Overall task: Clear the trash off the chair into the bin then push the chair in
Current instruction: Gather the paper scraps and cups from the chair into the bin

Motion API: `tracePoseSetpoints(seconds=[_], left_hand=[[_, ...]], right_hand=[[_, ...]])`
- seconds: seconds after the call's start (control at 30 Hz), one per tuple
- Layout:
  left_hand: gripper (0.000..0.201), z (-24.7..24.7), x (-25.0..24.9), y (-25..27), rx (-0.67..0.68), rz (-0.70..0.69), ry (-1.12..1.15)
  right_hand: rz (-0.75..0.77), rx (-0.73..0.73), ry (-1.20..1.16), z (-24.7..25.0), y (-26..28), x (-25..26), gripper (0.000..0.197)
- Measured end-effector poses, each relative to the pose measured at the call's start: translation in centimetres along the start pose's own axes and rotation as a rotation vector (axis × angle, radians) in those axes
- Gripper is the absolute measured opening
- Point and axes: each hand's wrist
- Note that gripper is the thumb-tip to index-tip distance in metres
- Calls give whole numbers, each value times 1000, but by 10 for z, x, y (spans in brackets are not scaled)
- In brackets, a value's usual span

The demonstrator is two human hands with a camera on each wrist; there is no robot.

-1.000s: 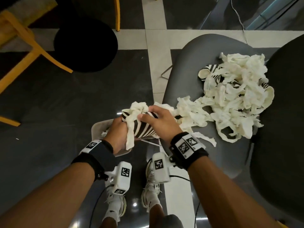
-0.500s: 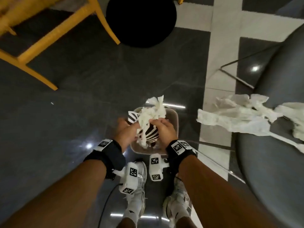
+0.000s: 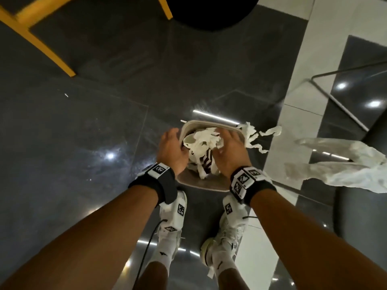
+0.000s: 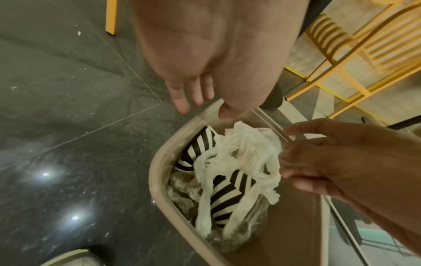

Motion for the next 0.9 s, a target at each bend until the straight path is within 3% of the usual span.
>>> tracePoseSetpoints(seconds=[0.13,0.27,0.33,0.5,0.57,0.63,0.73,0.8,0.9], left_hand=[[21,-10,13,-9,79,16,-40],[14,-10,29,-4,35,-1,24],[16,-3,40,-5,-26,44,54],[21,31,62,-18,-151,156,145],[20,45,67,-26,-198,177,173],[21,53,73,-34,-245,193,206],[22,55,83,-47,-349,229,264],[23,49,93,-56,-431,227,309],[23,35,101,-73,-550,189,385]], right_hand=[[102,235,109,-26,-28,8,55],[137,569,276,-56,-23,8,66],[109,640,312,-62,-15,13,58],[300,433,130,-48,-14,33,57],[252,300,-13,-31,-24,39,49],[172,53,-158,-18,-40,37,33],[4,-198,-243,-24,-75,14,22],[-81,-167,-136,-41,-95,-2,22],[-63,-7,126,-78,-121,-27,26]])
Point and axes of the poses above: each hand's wrist, its own y-axis away from the middle knuckle, its own z-axis out of the back of the hand, x = y × z, and after that the axes turned 11 degrees about -x, right-handed
